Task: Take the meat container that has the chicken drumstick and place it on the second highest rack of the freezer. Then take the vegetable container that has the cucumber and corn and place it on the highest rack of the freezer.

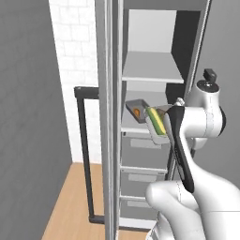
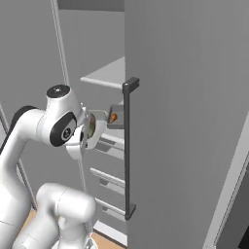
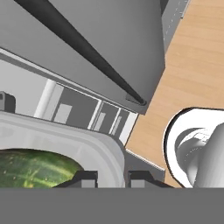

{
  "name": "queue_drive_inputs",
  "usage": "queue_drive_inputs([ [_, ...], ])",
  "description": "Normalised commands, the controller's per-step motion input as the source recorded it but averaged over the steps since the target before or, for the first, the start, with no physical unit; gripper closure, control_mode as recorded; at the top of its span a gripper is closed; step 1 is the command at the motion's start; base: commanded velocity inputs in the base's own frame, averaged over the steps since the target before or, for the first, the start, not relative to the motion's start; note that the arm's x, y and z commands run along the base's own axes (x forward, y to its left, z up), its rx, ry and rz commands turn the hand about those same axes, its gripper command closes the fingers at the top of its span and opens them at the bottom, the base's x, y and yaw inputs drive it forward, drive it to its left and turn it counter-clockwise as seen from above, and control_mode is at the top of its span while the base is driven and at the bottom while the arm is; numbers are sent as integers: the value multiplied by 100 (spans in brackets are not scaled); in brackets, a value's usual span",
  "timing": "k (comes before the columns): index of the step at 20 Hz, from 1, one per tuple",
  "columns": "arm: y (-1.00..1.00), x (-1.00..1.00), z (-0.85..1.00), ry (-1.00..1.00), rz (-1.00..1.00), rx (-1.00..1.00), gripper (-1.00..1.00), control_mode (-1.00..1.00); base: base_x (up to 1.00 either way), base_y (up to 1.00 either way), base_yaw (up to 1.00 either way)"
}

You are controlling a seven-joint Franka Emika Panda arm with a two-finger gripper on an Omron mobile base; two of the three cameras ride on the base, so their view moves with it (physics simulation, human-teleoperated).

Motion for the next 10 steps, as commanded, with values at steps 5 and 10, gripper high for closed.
queue_drive_inputs([
  [5, 0, 0, 0, 0, 0, 0, 100, 100, 52, 20, -8],
  [10, 0, 0, 0, 0, 0, 0, 100, 100, 56, 0, 0],
])
